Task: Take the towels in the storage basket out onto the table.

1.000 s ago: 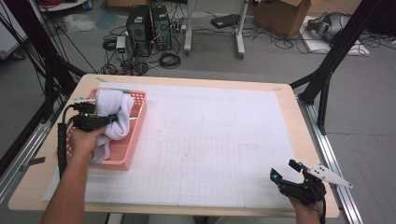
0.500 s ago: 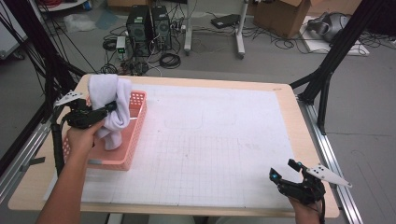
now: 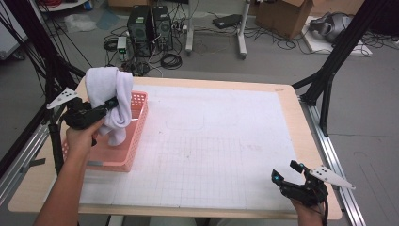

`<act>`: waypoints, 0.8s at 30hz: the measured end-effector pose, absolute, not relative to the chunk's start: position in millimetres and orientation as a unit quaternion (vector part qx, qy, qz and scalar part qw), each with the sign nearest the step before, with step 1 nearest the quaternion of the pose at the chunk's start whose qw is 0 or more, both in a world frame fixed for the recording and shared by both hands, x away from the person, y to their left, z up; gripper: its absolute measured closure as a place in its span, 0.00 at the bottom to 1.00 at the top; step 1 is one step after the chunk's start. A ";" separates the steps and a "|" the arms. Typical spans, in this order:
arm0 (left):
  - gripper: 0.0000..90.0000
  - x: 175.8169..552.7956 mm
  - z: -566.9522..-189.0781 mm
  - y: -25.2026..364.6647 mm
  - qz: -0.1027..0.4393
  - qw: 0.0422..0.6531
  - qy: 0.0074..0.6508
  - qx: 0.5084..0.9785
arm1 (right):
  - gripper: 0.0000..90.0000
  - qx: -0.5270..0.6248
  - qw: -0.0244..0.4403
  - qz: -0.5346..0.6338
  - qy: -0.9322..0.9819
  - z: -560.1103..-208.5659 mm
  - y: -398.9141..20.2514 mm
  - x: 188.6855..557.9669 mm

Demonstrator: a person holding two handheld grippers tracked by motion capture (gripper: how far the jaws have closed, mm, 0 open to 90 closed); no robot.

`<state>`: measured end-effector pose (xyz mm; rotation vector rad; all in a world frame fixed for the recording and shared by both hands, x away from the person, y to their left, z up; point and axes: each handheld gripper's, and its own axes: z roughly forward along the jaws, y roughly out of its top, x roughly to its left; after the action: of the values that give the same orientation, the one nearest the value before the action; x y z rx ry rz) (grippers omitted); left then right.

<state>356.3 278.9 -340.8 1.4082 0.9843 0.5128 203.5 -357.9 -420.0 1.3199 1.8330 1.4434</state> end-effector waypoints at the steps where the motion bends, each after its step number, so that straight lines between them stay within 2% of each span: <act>1: 0.71 356.6 -339.5 277.8 0.222 0.628 0.424 0.614 | 0.12 0.478 0.229 0.525 0.666 -419.7 -357.6 203.5; 15: 0.71 352.4 -313.9 256.4 0.206 0.673 0.354 0.616 | 0.12 0.478 0.226 0.527 0.666 -419.9 -356.2 204.0; 24: 0.71 352.1 -299.0 229.2 0.185 0.688 0.310 0.630 | 0.12 0.476 0.224 0.526 0.669 -421.2 -356.0 204.9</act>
<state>352.1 229.2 -299.0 1.4096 0.6944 0.4142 204.9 -356.0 -421.2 1.3128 1.8461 1.4516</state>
